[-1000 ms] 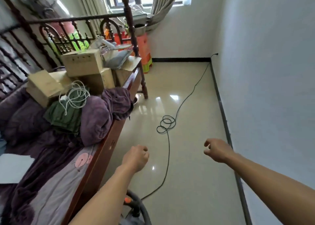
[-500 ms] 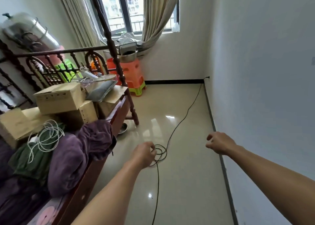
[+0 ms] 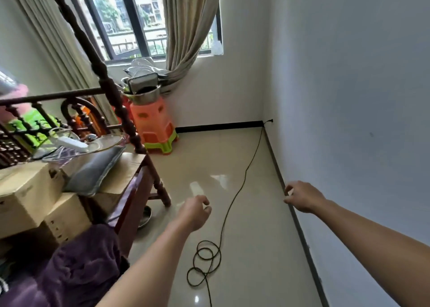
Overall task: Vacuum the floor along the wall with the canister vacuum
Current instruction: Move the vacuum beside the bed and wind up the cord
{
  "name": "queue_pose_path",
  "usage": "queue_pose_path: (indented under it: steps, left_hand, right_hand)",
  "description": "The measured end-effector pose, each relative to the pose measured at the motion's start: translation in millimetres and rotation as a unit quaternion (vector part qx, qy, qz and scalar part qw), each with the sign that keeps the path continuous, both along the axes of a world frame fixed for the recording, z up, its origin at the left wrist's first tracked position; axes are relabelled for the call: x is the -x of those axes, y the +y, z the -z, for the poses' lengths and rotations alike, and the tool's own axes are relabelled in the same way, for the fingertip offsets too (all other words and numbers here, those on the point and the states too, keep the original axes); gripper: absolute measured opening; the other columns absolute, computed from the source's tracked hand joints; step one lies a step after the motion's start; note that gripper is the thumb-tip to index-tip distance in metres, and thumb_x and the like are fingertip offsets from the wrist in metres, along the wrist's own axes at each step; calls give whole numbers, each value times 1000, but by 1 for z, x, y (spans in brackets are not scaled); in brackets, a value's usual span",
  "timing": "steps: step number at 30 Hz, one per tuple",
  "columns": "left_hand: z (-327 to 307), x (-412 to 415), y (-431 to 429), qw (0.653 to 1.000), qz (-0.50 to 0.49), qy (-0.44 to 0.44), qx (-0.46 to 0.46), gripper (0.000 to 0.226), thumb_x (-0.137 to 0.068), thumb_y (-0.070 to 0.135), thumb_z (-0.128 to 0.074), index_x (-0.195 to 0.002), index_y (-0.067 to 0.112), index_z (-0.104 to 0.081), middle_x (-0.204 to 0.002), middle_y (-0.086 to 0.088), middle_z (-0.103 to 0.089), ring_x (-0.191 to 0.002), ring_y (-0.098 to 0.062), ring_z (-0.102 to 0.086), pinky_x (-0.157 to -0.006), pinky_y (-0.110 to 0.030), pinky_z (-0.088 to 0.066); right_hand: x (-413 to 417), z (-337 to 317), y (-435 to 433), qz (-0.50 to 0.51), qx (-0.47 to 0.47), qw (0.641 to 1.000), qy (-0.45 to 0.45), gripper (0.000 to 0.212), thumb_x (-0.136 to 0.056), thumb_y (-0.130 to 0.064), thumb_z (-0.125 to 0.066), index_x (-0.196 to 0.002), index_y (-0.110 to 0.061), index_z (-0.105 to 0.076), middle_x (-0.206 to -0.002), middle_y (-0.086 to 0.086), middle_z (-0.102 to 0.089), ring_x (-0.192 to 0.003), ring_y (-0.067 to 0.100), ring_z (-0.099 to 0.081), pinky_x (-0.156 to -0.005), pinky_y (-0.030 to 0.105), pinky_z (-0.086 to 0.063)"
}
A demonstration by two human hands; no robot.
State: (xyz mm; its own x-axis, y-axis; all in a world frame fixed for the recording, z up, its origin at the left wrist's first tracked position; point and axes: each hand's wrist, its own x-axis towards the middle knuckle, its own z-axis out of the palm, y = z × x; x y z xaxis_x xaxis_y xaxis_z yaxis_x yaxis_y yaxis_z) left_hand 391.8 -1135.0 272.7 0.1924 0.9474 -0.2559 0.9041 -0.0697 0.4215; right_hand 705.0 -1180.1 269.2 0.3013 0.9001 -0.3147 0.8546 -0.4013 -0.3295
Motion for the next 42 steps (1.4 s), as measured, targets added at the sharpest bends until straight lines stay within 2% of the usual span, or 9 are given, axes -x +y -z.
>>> queue_pose_path:
  steps: [5,11,16,19,26,30,37,42]
  left_hand:
    - [-16,-43,116,999,37,7,-13,27,-92,40,-54,-115,26,-62,-108,-1,-63,-91,-22,-61,-79,-32,-52]
    - [-11,-113,257,998,56,20,-20,28,-92,37,-53,-116,26,-62,-110,-4,-65,-98,-26,-60,-83,-34,-52]
    - [-5,-177,369,999,51,16,10,28,-92,36,-53,-116,25,-62,-111,-5,-64,-99,-26,-61,-87,-38,-52]
    - [-12,-205,430,999,41,8,4,28,-92,36,-53,-115,25,-63,-107,-5,-66,-95,-26,-62,-84,-38,-53]
    - [-25,-214,570,1000,6,9,-16,27,-91,36,-55,-112,23,-64,-103,-3,-66,-90,-23,-62,-77,-34,-54]
    - [-15,-222,645,1000,13,11,-6,27,-91,37,-55,-112,24,-64,-104,-2,-66,-92,-23,-62,-78,-32,-52]
    - [-8,-245,836,998,60,23,-7,30,-90,34,-53,-118,25,-62,-111,-4,-66,-102,-25,-61,-84,-32,-50]
    - [-15,-274,945,994,102,33,8,30,-90,32,-52,-117,24,-61,-108,-4,-66,-98,-25,-62,-84,-35,-52]
  right_hand:
    - [-36,-14,92,29,-6,1000,8,43,-90,-34,-64,-131,-20,-56,-127,4,-62,-108,22,-60,-90,34,-51]
    - [-103,-3,230,46,-17,998,31,45,-90,-30,-61,-133,-20,-55,-125,2,-64,-105,20,-60,-80,28,-46]
    - [-164,9,359,49,-2,997,52,45,-90,-32,-62,-133,-19,-54,-128,4,-62,-106,21,-60,-84,30,-48]
    - [-191,7,429,45,11,998,51,45,-91,-33,-63,-133,-18,-54,-130,6,-61,-109,23,-60,-87,31,-49]
    - [-209,5,580,14,12,998,62,45,-90,-33,-61,-131,-19,-54,-124,5,-62,-102,21,-59,-84,31,-50]
    - [-214,16,655,9,21,998,54,46,-91,-33,-60,-134,-18,-52,-126,4,-60,-105,19,-59,-87,31,-50]
    - [-240,20,818,61,16,997,39,42,-93,-31,-59,-132,-18,-52,-128,6,-59,-107,21,-58,-91,34,-50]
    - [-256,28,893,103,24,992,66,42,-94,-28,-59,-134,-14,-52,-132,8,-56,-113,23,-57,-92,33,-48]
